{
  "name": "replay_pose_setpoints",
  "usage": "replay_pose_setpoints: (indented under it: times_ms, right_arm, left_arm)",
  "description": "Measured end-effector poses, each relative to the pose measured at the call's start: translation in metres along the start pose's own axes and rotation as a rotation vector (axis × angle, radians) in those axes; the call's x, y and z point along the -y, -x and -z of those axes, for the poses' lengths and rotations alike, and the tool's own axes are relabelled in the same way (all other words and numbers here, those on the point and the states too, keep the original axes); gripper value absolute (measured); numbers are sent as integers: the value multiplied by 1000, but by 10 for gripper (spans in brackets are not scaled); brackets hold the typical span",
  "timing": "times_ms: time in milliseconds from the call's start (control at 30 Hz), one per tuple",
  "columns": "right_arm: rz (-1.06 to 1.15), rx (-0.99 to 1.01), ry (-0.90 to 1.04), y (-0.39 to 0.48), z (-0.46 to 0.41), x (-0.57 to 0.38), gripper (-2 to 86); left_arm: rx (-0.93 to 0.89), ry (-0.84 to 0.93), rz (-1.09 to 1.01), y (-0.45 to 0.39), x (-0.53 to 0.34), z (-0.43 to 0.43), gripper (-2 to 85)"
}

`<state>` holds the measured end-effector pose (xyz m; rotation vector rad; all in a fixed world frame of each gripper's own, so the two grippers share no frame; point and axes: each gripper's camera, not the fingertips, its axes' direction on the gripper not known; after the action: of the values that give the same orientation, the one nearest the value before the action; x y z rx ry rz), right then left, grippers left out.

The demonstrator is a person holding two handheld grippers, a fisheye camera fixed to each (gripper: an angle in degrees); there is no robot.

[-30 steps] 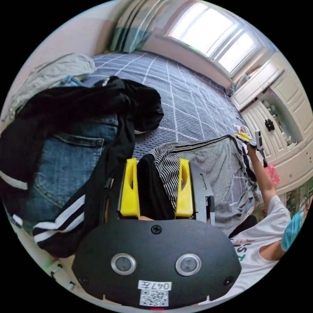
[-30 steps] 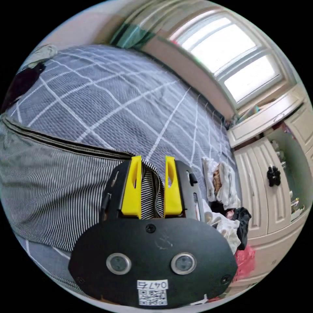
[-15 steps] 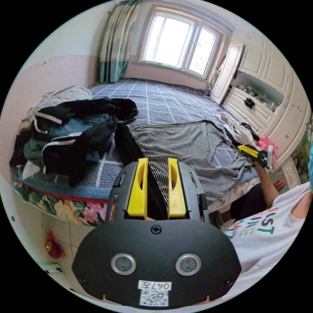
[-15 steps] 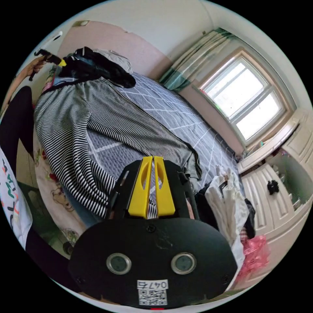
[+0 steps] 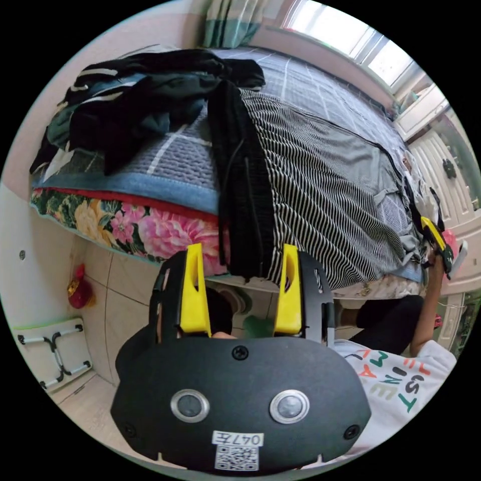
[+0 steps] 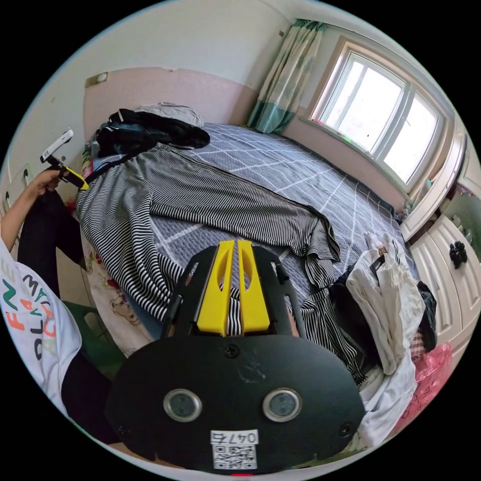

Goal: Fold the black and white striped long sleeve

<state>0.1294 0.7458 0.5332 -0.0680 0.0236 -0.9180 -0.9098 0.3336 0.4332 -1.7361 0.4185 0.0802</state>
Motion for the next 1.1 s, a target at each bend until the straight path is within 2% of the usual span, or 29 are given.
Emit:
replay_pose_setpoints:
  times_ms: [167, 300, 467, 533, 600, 767, 900, 1100]
  right_arm:
    - [-7, -22, -2, -8, 3, -15, -2]
    - [-34, -12, 9, -19, 3, -26, -1]
    - [-99, 65, -19, -39, 5, -41, -2]
    - [-111, 71, -18, -44, 6, -45, -2]
    - [-120, 52, -14, -50, 8, -48, -2]
    - [-125, -91, 67, -77, 17, -61, 13]
    - [-144, -136, 132, -104, 26, -74, 24]
    - [-218, -205, 256, -143, 37, -102, 30]
  left_arm:
    - [109, -54, -132, -37, -8, 3, 56]
    - [158, -152, -198, -52, -10, 36, 25]
    - [81, -211, -173, -34, 3, 68, 16]
    - [112, -204, -145, -27, 6, 71, 14]
    - [195, -174, -115, -21, 7, 68, 12]
    - [261, -179, -27, 0, 10, 67, 11]
    - [414, -156, 50, 21, 28, 60, 16]
    - [355, -59, 40, 34, 51, 33, 44]
